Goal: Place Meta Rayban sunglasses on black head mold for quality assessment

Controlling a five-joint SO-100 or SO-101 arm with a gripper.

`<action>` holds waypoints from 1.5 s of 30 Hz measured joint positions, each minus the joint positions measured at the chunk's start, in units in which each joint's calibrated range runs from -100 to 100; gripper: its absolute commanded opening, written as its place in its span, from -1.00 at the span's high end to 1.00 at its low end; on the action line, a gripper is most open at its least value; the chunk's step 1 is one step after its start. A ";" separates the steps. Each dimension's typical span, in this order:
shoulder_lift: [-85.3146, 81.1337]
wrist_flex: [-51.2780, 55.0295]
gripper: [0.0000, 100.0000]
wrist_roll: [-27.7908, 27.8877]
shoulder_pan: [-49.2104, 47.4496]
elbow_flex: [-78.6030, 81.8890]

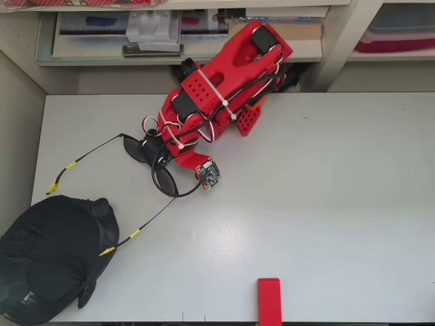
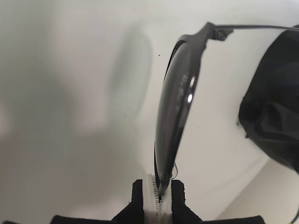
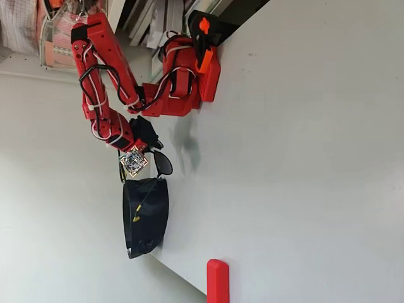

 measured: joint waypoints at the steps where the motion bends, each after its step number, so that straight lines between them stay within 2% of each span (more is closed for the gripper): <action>1: 2.02 0.00 1.00 0.06 0.00 -1.53; 13: 28.66 0.00 1.00 0.06 0.00 -23.09; 27: 31.01 -7.36 1.00 -0.79 -1.58 -23.73; 36: 31.18 -8.21 1.00 -1.16 -1.80 -23.73; 45: 40.42 -8.55 1.00 -1.28 -2.53 -30.85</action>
